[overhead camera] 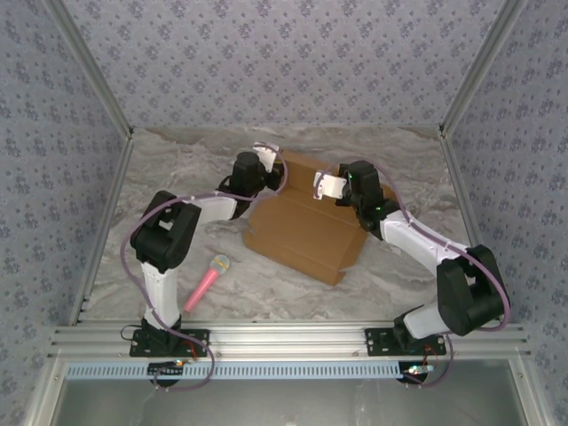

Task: Fold the paper box

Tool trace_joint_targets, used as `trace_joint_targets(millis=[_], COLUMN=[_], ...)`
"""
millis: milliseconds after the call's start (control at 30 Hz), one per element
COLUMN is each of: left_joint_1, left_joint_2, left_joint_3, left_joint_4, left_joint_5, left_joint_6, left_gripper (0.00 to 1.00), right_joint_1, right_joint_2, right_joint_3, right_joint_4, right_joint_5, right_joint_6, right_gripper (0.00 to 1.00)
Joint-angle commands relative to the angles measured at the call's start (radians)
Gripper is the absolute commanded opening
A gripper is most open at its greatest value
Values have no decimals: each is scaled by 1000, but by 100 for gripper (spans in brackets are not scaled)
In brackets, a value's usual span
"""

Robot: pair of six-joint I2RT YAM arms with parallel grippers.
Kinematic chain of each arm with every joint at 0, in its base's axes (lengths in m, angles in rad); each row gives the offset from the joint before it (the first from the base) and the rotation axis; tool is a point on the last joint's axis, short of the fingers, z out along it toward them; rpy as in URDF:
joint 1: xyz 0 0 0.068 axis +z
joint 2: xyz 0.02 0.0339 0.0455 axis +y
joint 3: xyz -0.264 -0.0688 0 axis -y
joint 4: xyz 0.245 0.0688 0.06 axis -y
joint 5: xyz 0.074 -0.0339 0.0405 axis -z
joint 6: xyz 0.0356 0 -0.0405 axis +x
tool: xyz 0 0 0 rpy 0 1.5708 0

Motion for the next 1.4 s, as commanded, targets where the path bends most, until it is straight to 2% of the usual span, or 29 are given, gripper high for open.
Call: trace_joint_targets(millis=[0,267,467,533,633,833,1000,1167,1367], left_joint_1=[5,13,13,11,11,11,11,8,3], left_joint_2=[-83,-177,-209,-209,-209,-224,-229,-233,-241], left_joint_3=[-47,-103,-139,-146,-149,-153,-162,-164,-171], left_joint_4=[-24,-119,-144,-143,-141,-149,-141,-142,-140], left_joint_5=[-90,-241,-304,-311,-315,-314,-313,-310,-312], left_joint_6=[-39,-93,-162,-168,-167,-161,-162,-167,-172], left_gripper=[0,0,0,0,0,0,0,0,0], right_joint_1=[17,43,25,-8,-46,-85,-111,-114,-126], right_joint_2=[-51,-180,-167,-129,-75,42,152,169,162], right_joint_3=[65,112,258,338,390,474,551,519,445], right_joint_4=[-84,-184,-463,-561,-598,-613,-653,-647,-552], right_joint_5=[-35,-63,22,4,-46,-31,-107,-114,-228], right_joint_6=[171,593,965,1081,1156,1254,1334,1444,1573], right_gripper=[53,71,79,79,79,80,78,74,70])
